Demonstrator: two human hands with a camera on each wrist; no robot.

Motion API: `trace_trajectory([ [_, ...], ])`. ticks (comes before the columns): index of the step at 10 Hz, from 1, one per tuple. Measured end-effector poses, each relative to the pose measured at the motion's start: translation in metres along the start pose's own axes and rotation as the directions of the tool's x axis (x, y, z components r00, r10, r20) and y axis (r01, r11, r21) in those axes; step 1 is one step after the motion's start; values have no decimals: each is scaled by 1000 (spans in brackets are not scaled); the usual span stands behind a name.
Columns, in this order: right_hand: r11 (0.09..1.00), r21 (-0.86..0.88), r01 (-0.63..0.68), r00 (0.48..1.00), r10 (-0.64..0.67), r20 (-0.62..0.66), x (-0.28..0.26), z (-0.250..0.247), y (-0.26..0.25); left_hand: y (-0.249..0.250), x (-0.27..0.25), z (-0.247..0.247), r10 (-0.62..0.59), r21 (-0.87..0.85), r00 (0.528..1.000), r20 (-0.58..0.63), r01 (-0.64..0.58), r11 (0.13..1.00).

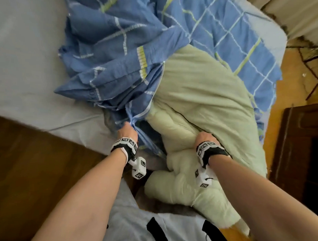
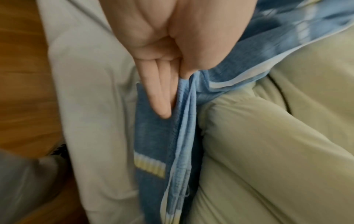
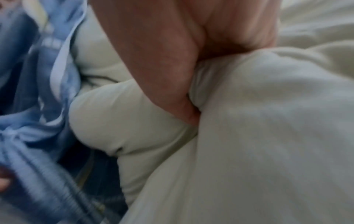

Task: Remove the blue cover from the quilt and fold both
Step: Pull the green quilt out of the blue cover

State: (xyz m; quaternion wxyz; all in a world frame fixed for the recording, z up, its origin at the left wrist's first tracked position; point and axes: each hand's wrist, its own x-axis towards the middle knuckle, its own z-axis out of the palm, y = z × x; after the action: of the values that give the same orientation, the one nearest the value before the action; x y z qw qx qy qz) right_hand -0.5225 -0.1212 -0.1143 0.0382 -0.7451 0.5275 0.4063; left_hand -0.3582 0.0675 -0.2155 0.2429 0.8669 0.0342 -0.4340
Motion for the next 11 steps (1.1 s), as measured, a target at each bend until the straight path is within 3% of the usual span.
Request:
trace_trajectory([
  [2,969,164,-187,980,195,-35,-25,-66,105,92,-60,-71,148,50,955,-257,-140,989],
  [3,938,209,-278,961,272,58,-36,-66,155,123,-57,-115,197,73,904,-379,-183,980],
  [4,892,255,-372,928,367,70,-45,-48,183,148,-48,-132,347,205,882,-319,-294,934],
  [5,908,263,-326,945,319,71,-55,-12,159,164,-32,-126,408,309,900,-153,-348,885],
  [6,907,311,-284,958,255,130,-82,-11,116,177,-41,-127,392,317,917,-70,-353,880],
  [7,906,392,-159,981,102,164,-91,-7,76,177,-42,-131,478,233,878,-4,-464,855],
  [8,830,552,-78,986,-18,166,-105,-15,47,183,-43,-142,554,258,826,106,-561,787],
  [9,768,640,15,1000,-1,-22,-101,-35,45,196,-54,-143,597,344,766,239,-642,686],
  [10,763,631,138,974,13,-228,-90,-65,53,216,-69,-134,629,398,718,299,-693,601],
  [11,781,606,149,969,6,-246,-63,-96,65,233,-82,-125,636,452,701,323,-704,548],
])
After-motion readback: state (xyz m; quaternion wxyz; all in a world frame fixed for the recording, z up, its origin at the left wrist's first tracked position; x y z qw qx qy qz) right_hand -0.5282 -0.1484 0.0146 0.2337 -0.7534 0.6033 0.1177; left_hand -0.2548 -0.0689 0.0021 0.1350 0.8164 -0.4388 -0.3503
